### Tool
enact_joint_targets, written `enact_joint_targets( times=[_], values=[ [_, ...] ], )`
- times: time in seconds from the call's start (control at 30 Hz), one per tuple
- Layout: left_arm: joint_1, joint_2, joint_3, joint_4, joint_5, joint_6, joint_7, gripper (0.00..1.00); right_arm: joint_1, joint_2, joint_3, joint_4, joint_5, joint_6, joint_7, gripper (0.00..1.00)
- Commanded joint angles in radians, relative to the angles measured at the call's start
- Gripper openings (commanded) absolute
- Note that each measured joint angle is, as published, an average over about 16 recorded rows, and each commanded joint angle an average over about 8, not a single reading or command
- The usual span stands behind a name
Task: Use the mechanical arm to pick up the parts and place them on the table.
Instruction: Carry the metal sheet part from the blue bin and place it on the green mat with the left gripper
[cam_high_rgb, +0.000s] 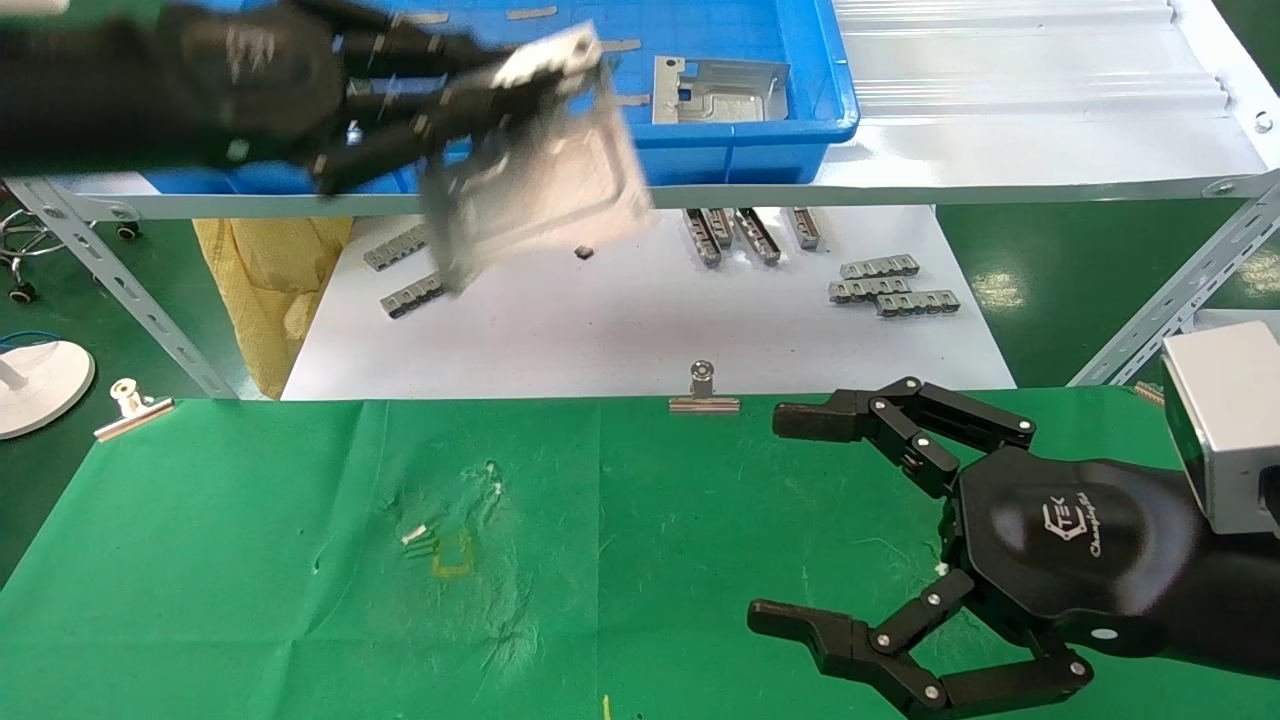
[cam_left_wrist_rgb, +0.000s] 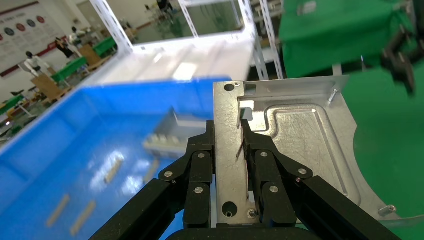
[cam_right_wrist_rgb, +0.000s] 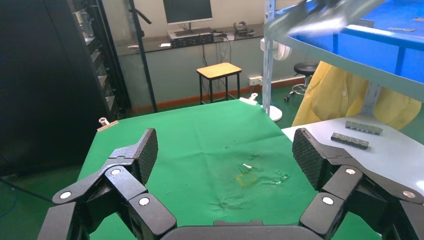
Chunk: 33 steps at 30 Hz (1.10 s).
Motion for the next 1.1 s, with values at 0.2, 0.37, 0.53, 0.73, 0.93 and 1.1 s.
enact_joint_targets(
  times=[0.2, 0.37, 0.53, 0.73, 0.93, 1.1],
  values=[
    [0.129, -0.110, 0.097, -0.151, -0.063, -0.001, 0.059, 0.00, 0.000, 0.000, 0.000, 0.000, 0.000, 0.000, 0.000, 1.00],
    [0.206, -0.139, 0.185, -0.168, -0.066, -0.008, 0.151, 0.00, 0.000, 0.000, 0.000, 0.000, 0.000, 0.000, 0.000, 1.00],
    [0.245, -0.110, 0.275, -0.111, 0.003, -0.026, 0.276, 0.00, 0.000, 0.000, 0.000, 0.000, 0.000, 0.000, 0.000, 1.00],
    [0.256, -0.046, 0.325, 0.017, 0.072, -0.072, 0.424, 0.21, 0.000, 0.000, 0.000, 0.000, 0.000, 0.000, 0.000, 1.00],
    [0.258, 0.002, 0.323, 0.132, 0.078, -0.139, 0.530, 0.95, 0.000, 0.000, 0.000, 0.000, 0.000, 0.000, 0.000, 1.00],
    [0.259, 0.032, 0.312, 0.192, 0.066, -0.184, 0.597, 1.00, 0.000, 0.000, 0.000, 0.000, 0.000, 0.000, 0.000, 1.00]
  ],
)
